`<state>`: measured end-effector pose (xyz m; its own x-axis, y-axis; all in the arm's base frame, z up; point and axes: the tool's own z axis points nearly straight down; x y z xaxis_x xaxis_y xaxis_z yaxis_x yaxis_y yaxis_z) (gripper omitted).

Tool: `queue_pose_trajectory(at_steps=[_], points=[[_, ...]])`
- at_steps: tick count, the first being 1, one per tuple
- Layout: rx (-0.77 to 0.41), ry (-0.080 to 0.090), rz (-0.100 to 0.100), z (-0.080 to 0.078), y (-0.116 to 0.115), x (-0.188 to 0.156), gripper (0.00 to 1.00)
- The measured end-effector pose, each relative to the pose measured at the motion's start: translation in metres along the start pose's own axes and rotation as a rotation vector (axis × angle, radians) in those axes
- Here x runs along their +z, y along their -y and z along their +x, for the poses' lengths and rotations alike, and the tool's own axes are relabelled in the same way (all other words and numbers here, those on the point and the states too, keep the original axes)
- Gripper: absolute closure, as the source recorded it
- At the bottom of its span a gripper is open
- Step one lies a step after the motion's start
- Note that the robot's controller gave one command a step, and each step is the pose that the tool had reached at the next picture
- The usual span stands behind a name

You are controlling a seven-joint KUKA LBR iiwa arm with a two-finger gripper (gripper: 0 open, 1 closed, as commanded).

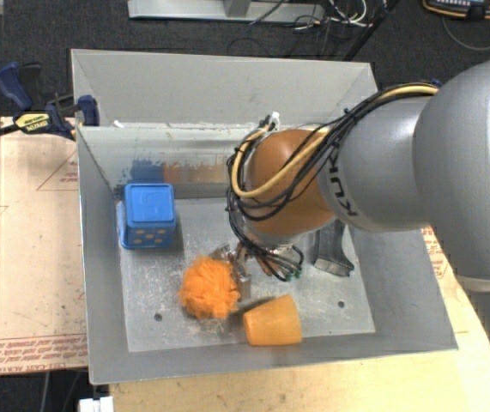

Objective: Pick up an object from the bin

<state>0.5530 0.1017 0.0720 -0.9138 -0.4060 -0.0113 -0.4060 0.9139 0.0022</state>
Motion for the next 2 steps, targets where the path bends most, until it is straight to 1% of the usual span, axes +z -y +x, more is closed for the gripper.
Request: queue_pose_trajectory(at_steps=[1, 2], points=[[-0.048, 0.007, 0.001, 0.0041, -0.0028, -0.1513, 1.0], [-0.048, 0.004, 0.0, 0.0047, -0.0029, -0.1502, 1.0]])
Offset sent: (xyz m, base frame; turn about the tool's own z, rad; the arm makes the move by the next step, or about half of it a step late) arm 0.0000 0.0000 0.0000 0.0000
